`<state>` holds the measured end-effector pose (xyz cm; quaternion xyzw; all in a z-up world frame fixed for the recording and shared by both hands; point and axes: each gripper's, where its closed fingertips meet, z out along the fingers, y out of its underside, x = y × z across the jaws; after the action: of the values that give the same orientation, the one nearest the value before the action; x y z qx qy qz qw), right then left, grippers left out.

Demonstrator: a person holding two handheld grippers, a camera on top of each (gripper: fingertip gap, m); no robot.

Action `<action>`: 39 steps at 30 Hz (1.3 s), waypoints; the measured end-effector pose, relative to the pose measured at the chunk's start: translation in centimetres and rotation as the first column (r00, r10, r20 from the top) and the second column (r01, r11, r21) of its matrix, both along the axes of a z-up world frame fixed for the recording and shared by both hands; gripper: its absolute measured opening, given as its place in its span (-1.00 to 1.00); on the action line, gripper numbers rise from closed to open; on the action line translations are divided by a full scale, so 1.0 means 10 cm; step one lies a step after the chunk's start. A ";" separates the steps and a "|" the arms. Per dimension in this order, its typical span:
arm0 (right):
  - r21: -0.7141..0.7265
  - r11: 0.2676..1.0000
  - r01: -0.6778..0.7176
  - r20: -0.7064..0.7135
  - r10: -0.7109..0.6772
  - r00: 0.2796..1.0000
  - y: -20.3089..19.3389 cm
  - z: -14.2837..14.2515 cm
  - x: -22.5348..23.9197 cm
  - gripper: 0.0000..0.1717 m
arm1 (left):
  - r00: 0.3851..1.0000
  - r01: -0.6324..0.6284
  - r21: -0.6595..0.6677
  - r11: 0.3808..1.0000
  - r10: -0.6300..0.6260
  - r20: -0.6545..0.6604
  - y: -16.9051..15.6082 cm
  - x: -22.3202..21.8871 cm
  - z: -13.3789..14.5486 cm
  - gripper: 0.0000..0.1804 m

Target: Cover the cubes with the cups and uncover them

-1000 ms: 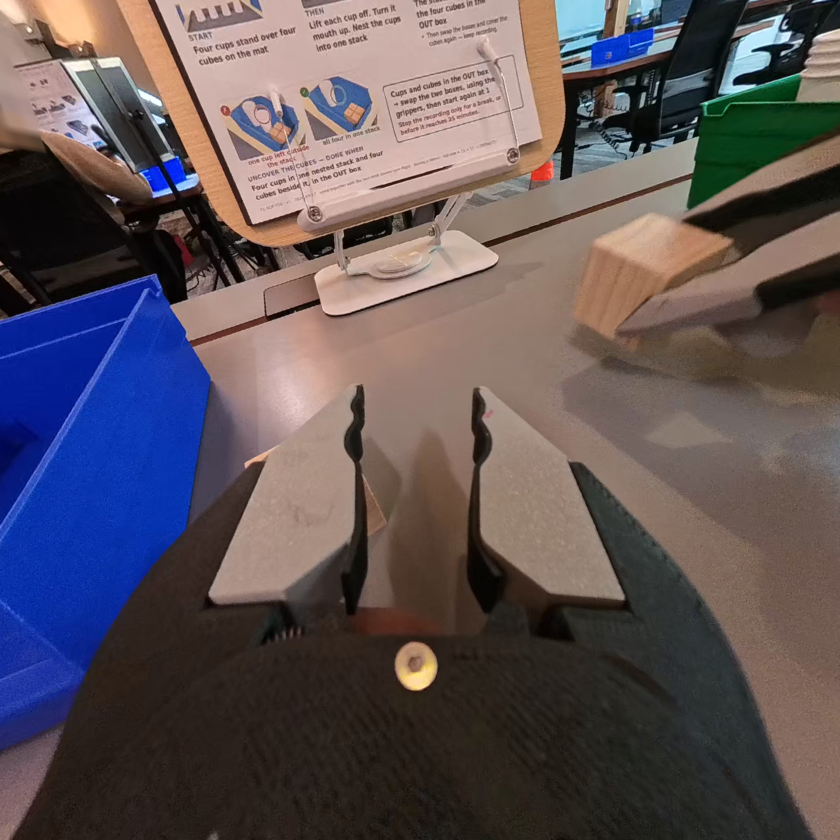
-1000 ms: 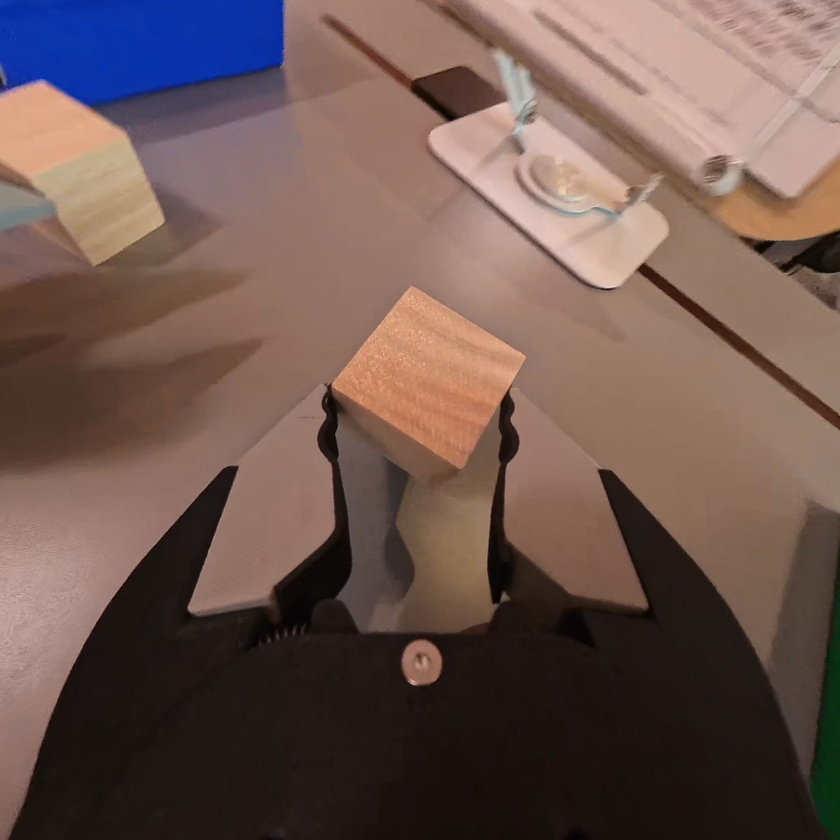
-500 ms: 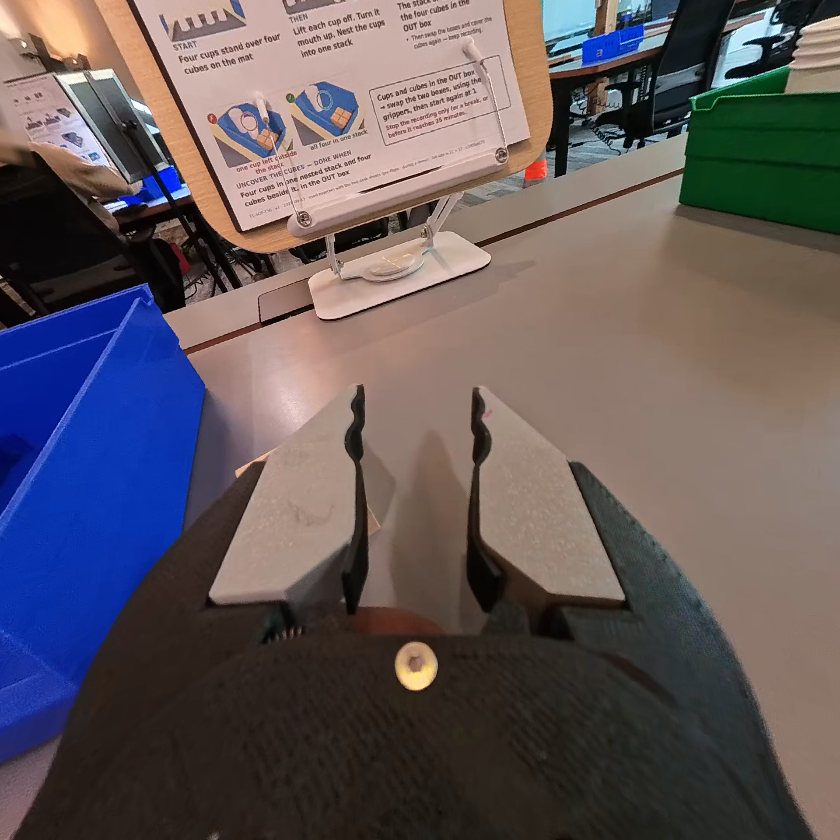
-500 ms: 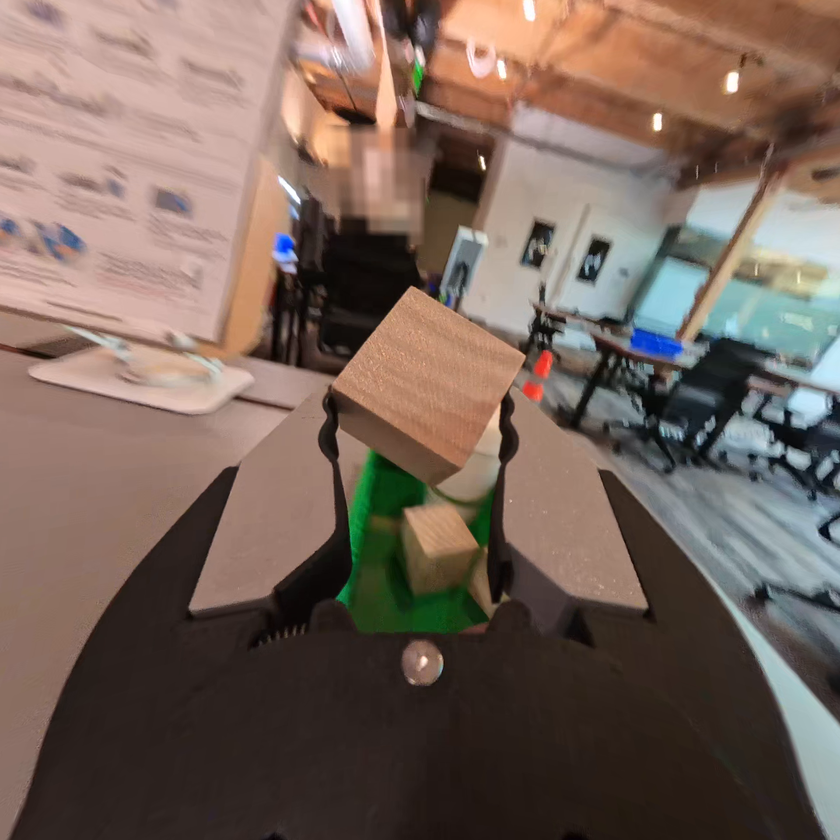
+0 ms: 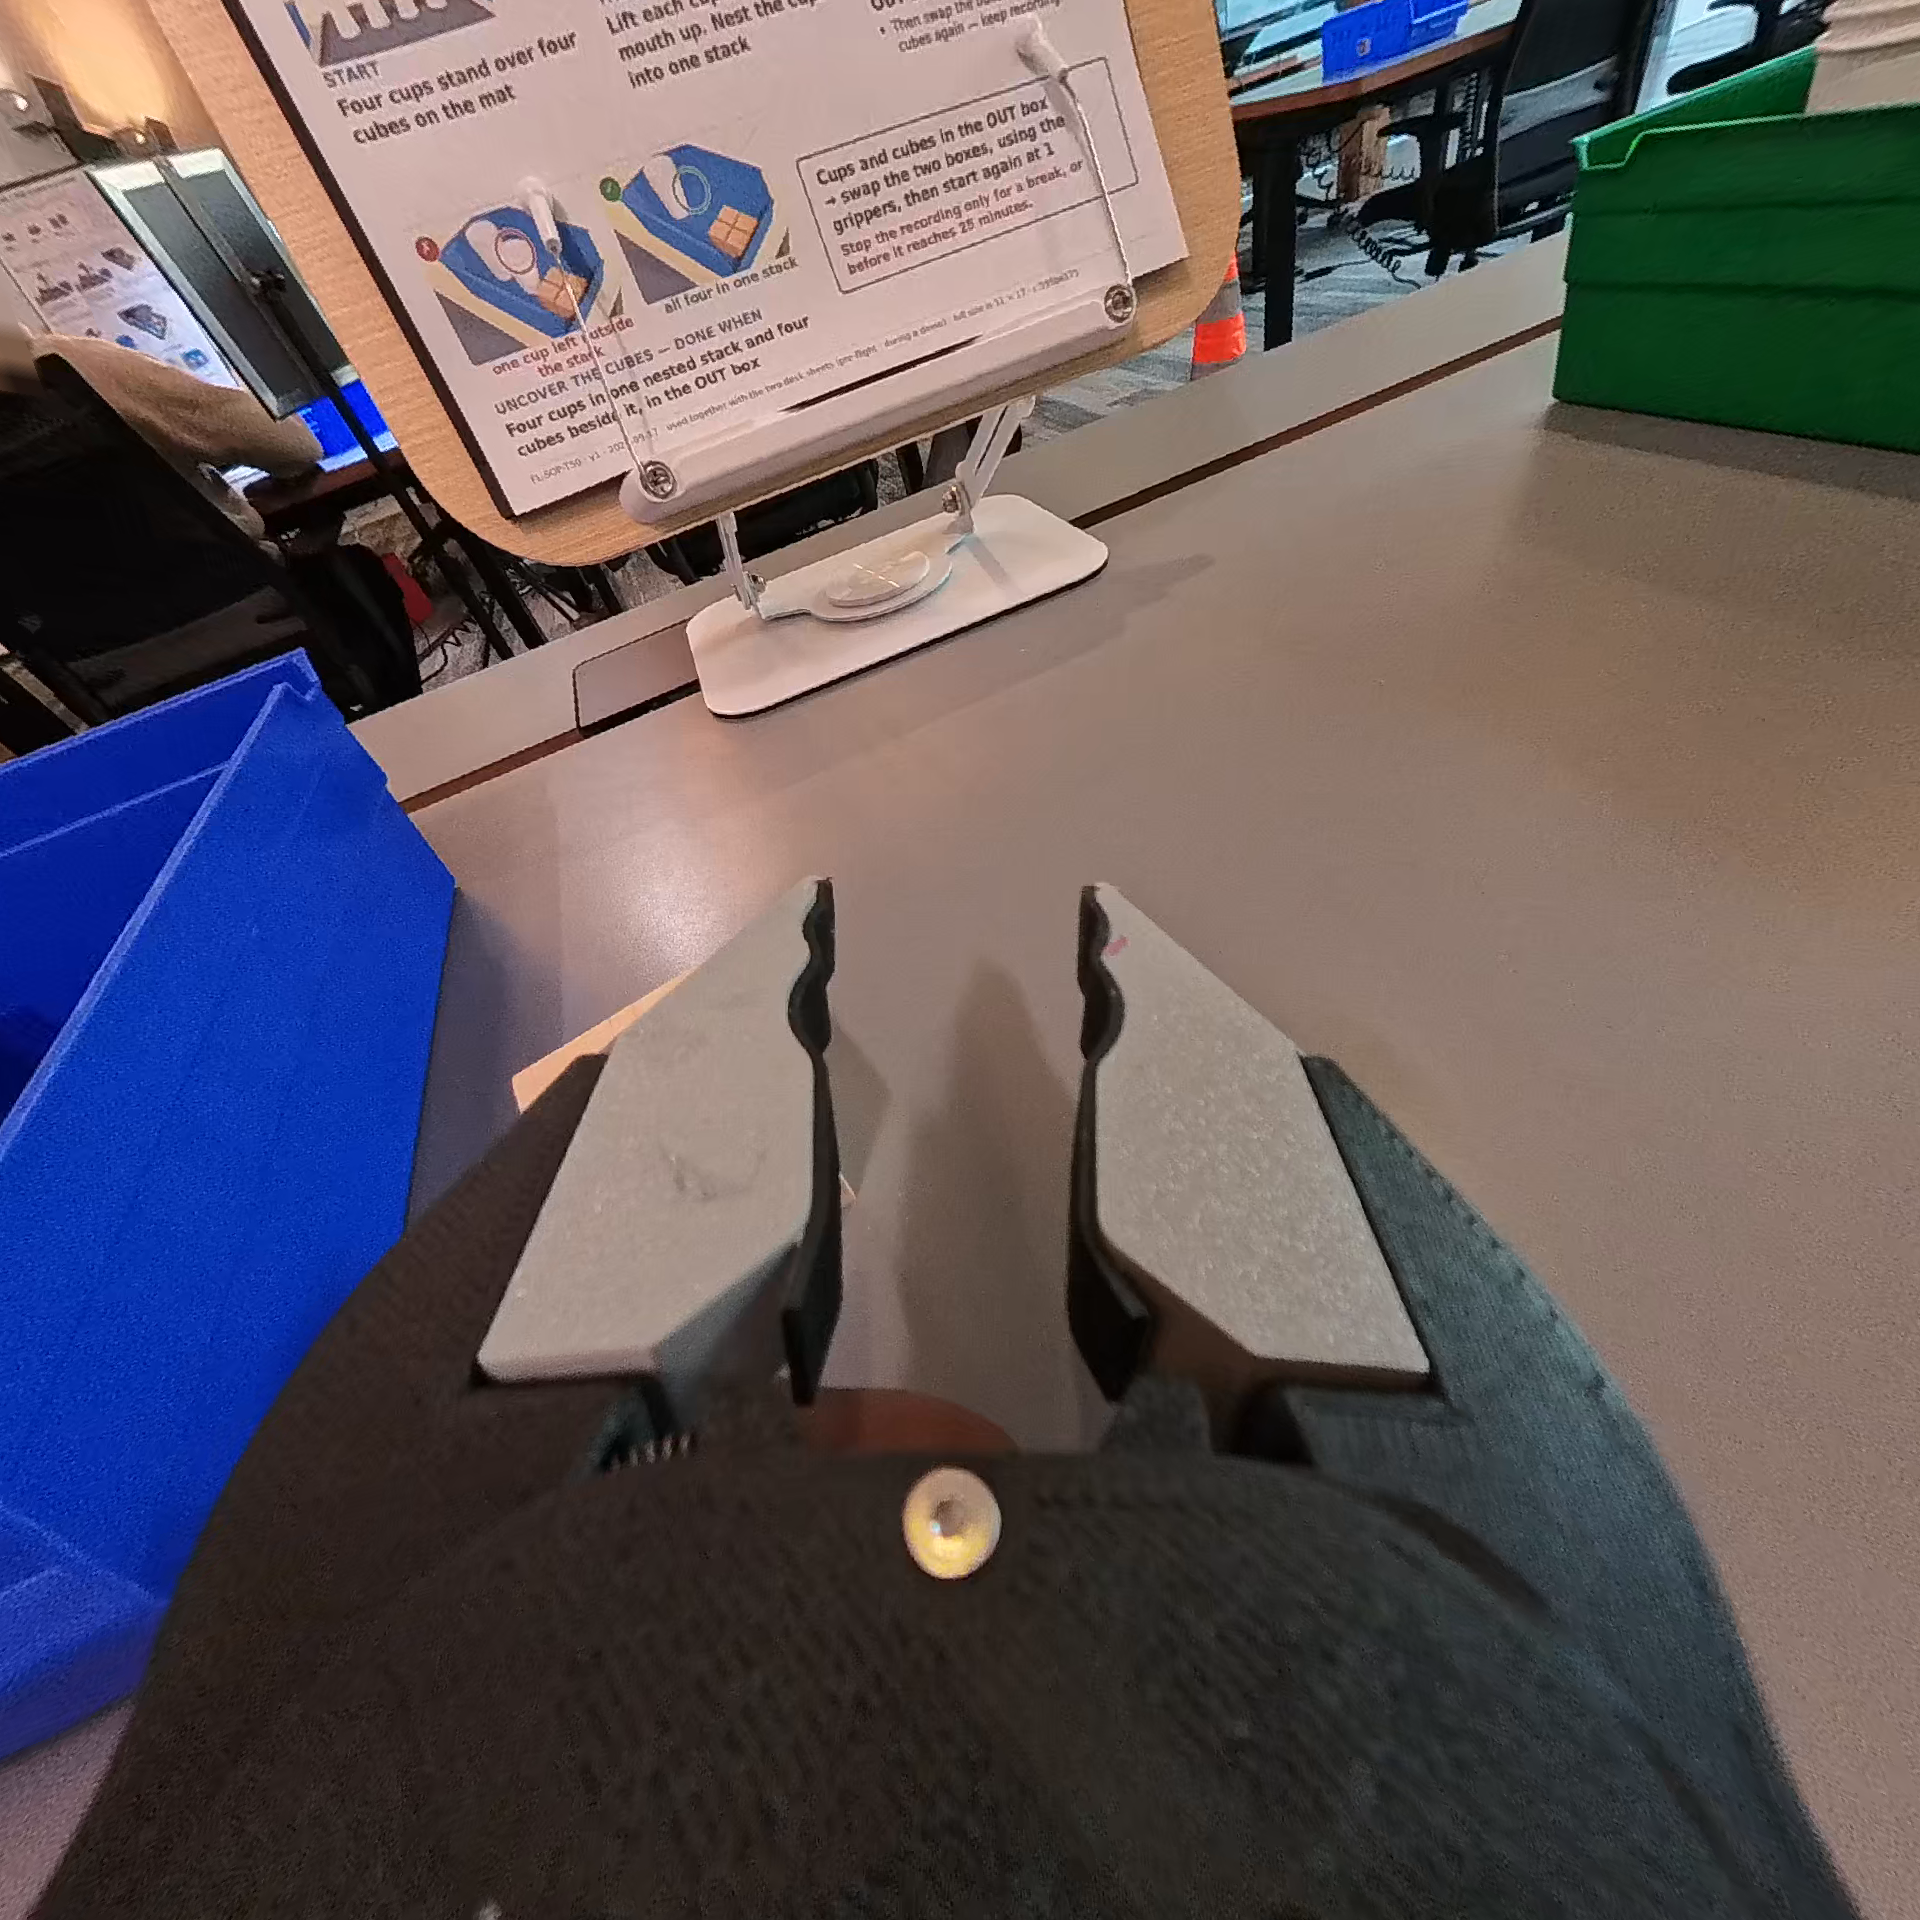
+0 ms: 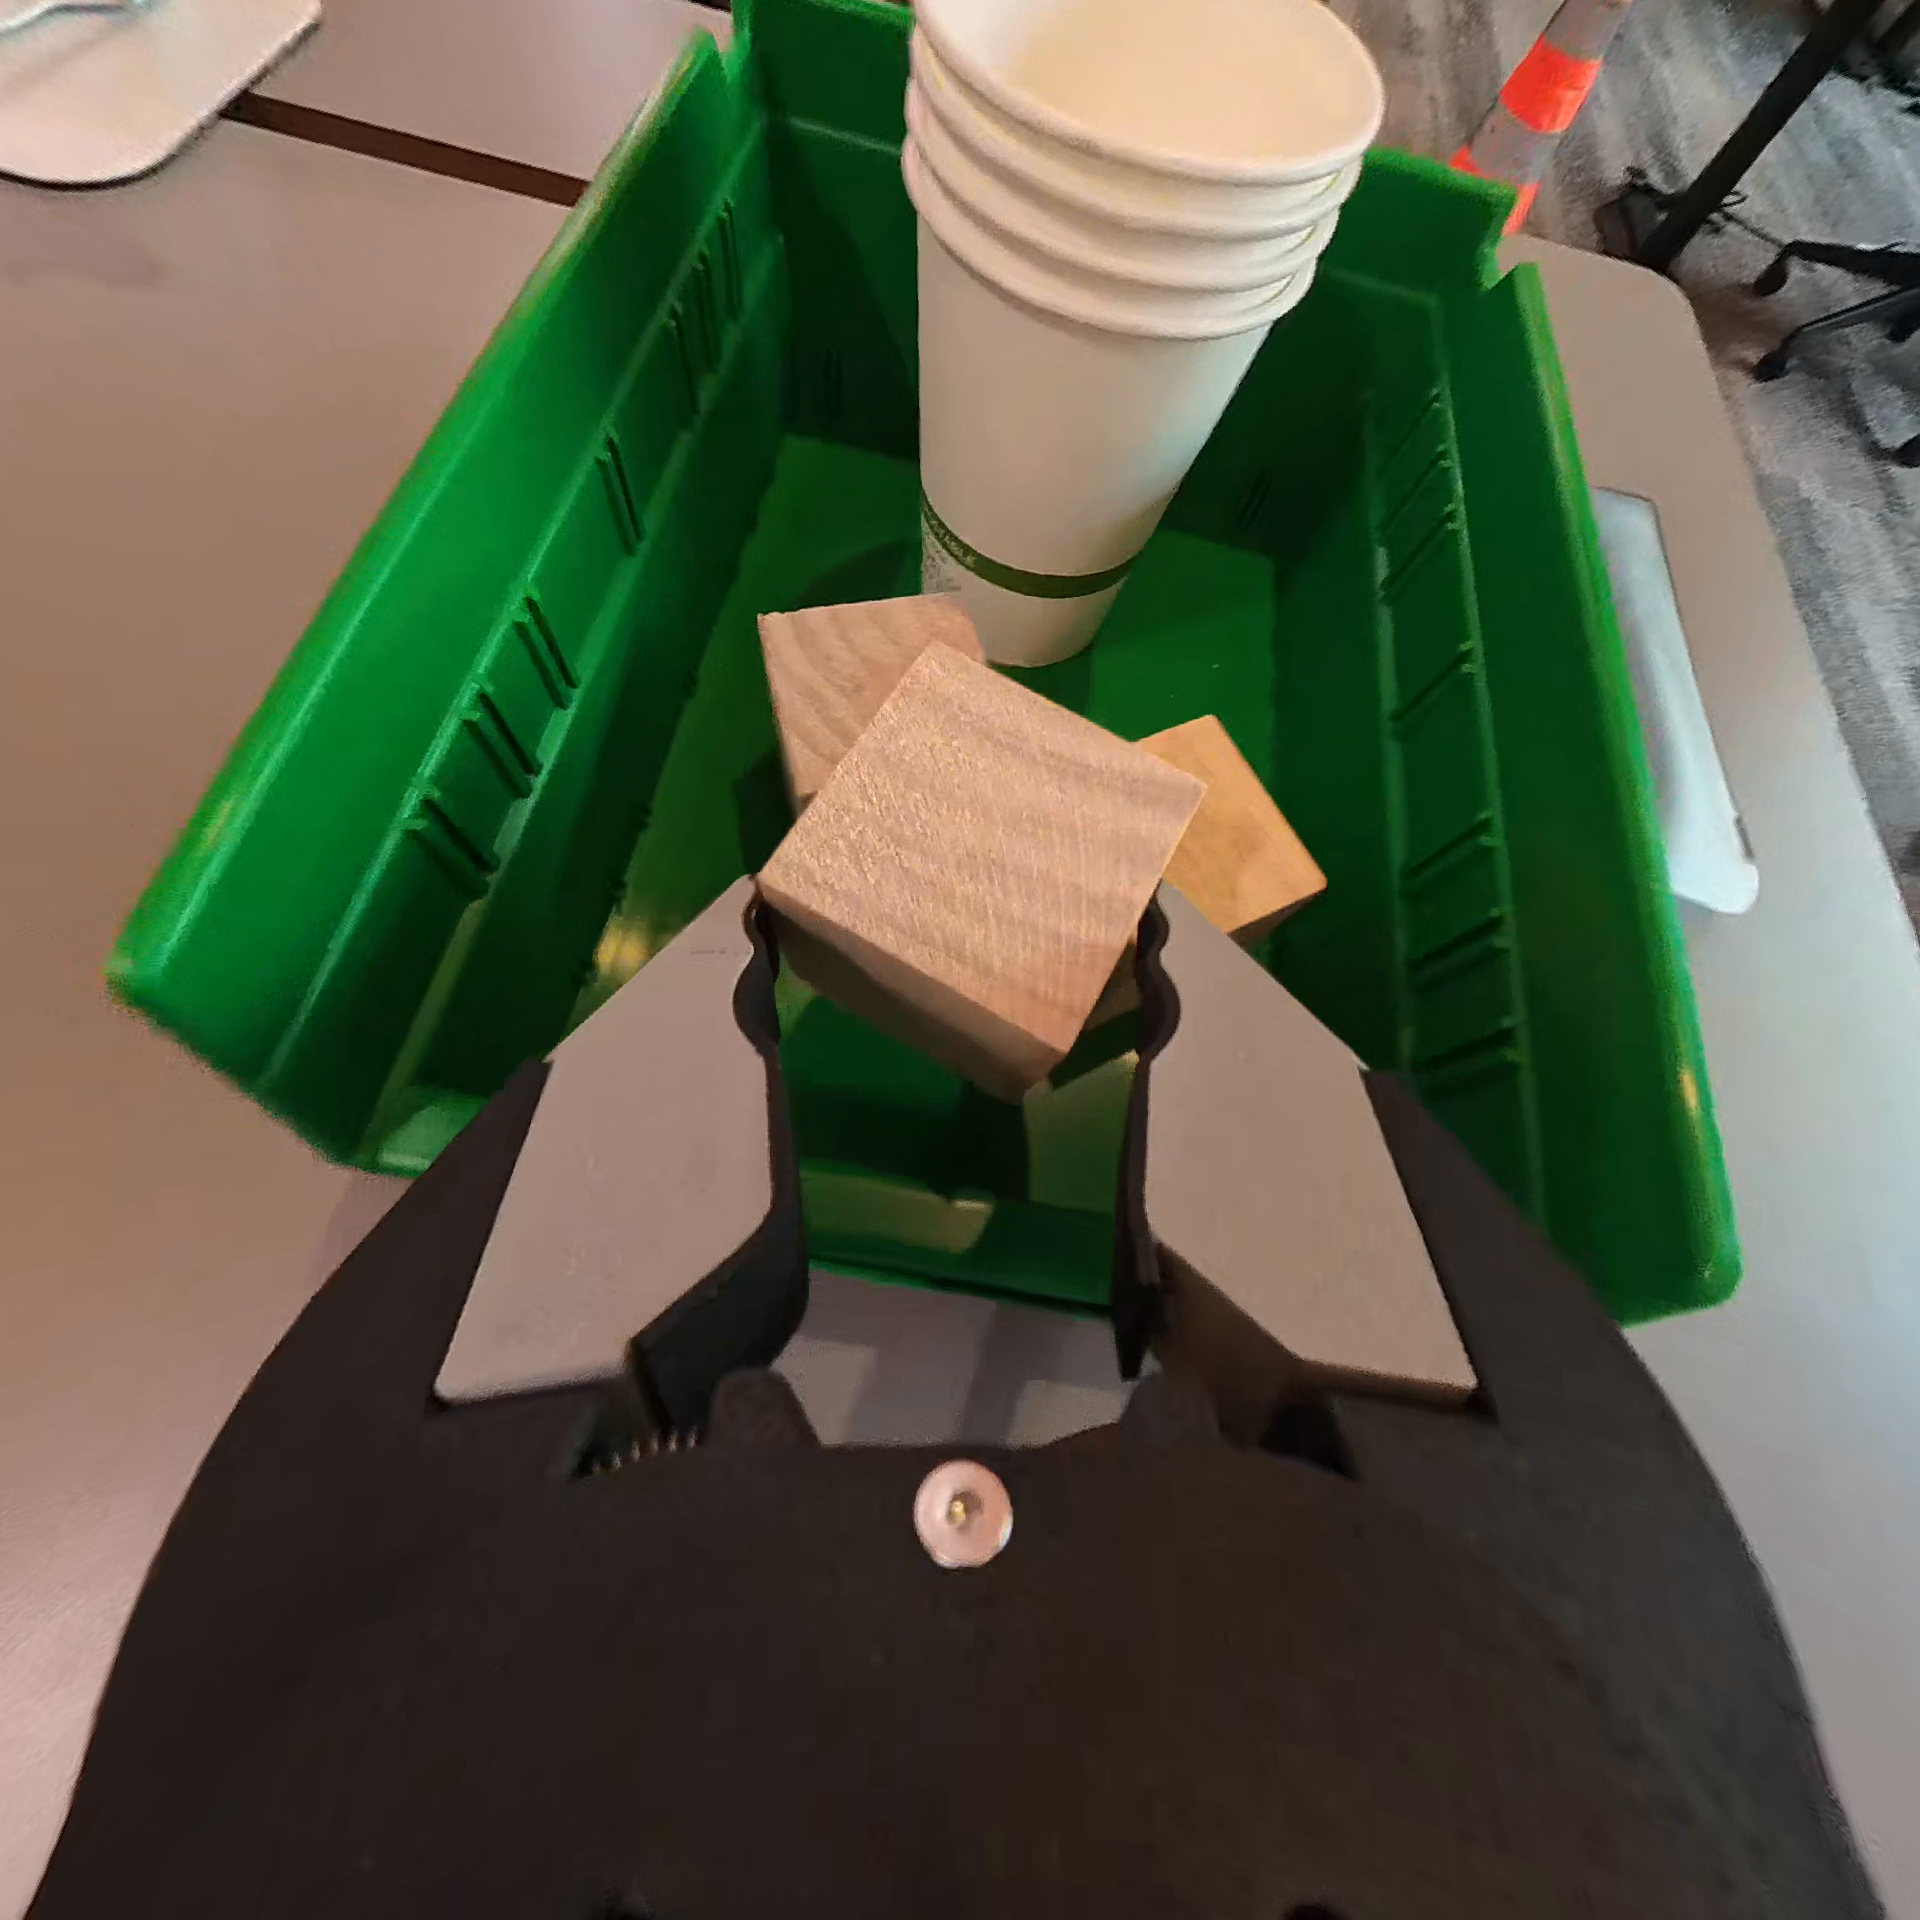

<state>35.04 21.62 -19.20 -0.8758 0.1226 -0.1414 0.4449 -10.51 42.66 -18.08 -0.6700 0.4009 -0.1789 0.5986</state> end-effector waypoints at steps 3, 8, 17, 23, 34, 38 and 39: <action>0.032 0.998 -0.047 -0.028 0.048 0.998 0.01 0.09 -0.16 -0.22 | 1.000 0.001 -0.004 1.000 -0.001 0.003 0.00 0.00 0.00 -0.50; -0.254 0.965 -0.068 -0.135 0.034 0.990 0.01 -0.28 -0.08 -0.21 | 1.000 0.001 0.001 1.000 -0.001 -0.007 0.00 0.00 -0.01 -0.50; -0.348 0.937 -0.043 -0.091 0.012 0.996 0.12 -0.30 0.30 -0.26 | 1.000 -0.006 -0.005 1.000 0.006 0.001 0.02 -0.02 0.01 -0.50; -0.214 0.977 -0.005 -0.023 0.000 1.000 -0.05 -0.02 0.11 -0.11 | 0.999 0.001 -0.070 0.998 0.002 0.051 0.01 -0.12 0.04 -0.45; 0.302 0.745 -0.594 0.021 0.618 0.786 0.50 1.01 -2.20 -0.15 | 0.984 -0.175 -0.138 0.975 0.167 -0.069 0.41 -0.57 -0.18 -0.15; 0.214 0.733 -0.645 0.102 0.640 0.761 0.83 0.76 -2.53 -0.17 | 0.963 -0.247 -0.270 0.931 0.205 -0.175 0.55 -0.60 -0.45 -0.01; 0.208 0.733 -0.648 0.109 0.641 0.760 0.89 0.71 -2.57 -0.18 | 0.968 -0.232 -0.287 0.929 0.193 -0.159 0.54 -0.58 -0.45 -0.05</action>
<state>9.32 30.50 -12.14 -0.8033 -0.1789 0.0239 0.5676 -16.33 48.06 -22.58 -0.8034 0.3312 -0.1290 0.4777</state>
